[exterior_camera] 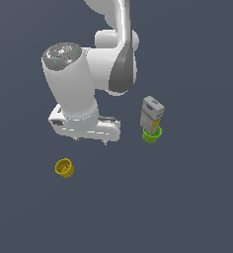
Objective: Pick up a designated object from a clutter of objects.
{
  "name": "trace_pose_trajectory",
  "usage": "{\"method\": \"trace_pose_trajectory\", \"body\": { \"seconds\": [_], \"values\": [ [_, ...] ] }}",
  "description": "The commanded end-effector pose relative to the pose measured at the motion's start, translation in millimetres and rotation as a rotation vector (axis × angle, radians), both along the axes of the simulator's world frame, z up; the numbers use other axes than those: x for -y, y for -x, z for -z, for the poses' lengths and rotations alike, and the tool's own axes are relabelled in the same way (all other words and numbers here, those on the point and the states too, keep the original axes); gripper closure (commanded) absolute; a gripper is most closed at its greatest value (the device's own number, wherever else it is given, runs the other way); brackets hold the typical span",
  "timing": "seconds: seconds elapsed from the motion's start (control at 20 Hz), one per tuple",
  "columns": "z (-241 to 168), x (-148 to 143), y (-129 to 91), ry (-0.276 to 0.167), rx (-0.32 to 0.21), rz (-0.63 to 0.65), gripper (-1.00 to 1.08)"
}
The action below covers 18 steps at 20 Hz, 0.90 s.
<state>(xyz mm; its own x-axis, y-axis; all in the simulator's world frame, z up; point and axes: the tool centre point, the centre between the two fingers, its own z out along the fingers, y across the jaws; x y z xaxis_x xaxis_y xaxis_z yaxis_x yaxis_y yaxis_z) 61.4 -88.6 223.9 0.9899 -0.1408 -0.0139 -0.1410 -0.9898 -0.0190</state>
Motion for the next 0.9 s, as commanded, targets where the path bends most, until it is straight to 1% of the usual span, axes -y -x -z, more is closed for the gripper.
{"method": "trace_pose_trajectory", "body": {
  "seconds": [0.0,0.2,0.45,0.65,0.85],
  "values": [
    [20,23,-10,-0.001,0.002,0.023,-0.92],
    [53,60,-22,0.002,0.006,0.058,-0.92],
    [87,98,-29,0.009,0.008,0.091,-0.92],
    [108,120,-31,0.015,0.009,0.109,-0.92],
    [121,134,-32,0.019,0.010,0.120,-0.92]
  ]
}}
